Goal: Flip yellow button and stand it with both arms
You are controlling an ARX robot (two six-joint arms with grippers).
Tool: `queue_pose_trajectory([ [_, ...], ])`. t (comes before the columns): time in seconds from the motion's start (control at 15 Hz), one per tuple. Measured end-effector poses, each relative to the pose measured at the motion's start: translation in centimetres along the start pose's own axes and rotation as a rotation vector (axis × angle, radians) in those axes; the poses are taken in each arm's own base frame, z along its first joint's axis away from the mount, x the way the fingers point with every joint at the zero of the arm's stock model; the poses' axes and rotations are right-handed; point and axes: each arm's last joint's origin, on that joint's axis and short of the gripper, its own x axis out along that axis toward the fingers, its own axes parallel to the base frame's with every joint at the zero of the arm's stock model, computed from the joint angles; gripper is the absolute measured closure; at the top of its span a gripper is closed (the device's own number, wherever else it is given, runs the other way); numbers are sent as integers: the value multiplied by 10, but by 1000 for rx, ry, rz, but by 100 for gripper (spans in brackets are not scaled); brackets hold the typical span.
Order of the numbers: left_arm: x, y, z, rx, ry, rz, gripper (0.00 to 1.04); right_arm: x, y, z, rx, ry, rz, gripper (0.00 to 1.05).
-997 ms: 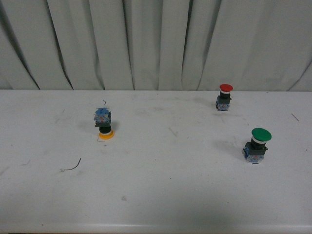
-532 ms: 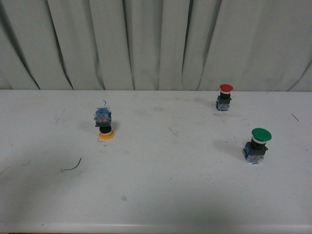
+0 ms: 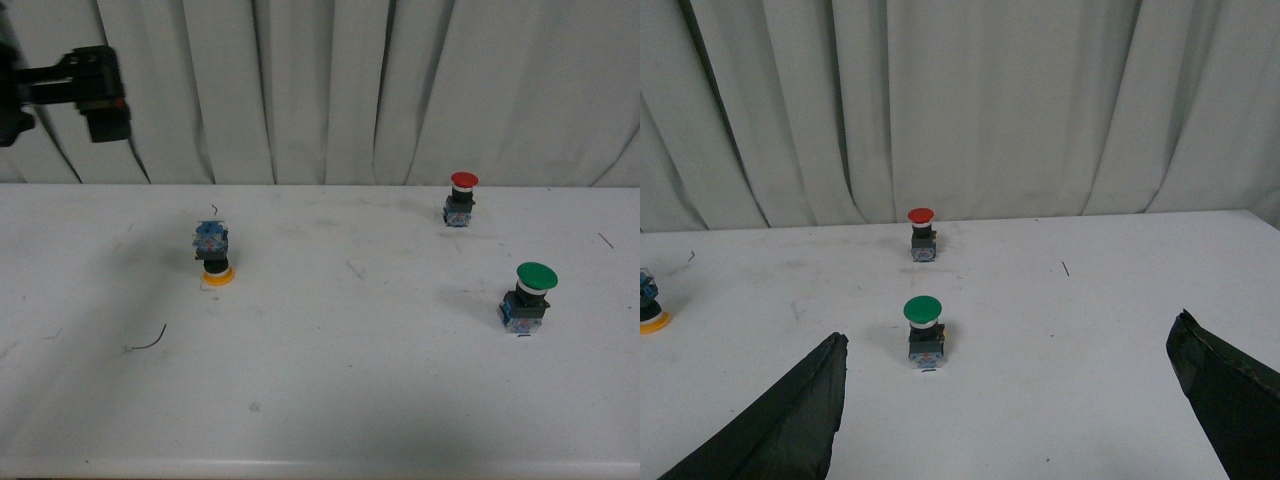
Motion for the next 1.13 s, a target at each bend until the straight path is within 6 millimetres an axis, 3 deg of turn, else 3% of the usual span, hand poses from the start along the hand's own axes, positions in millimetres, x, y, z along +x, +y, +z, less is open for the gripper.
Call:
queue_pose_trajectory([
  [0.13,34,-15,9,39,61,3,7,0,0,0,0,0,0,7],
  [0.33,76,-41,1,85,278,-26,7,0,0,0,0,0,0,7],
  [0.53,85,-55,-5,109,355,-51,7,0,0,0,0,0,0,7],
  [0.8,101,-56,-32,113,445,-35,7,0,0,0,0,0,0,7],
  [1.13,113,-55,-34,63,448,-12,7,0,0,0,0,0,0,7],
])
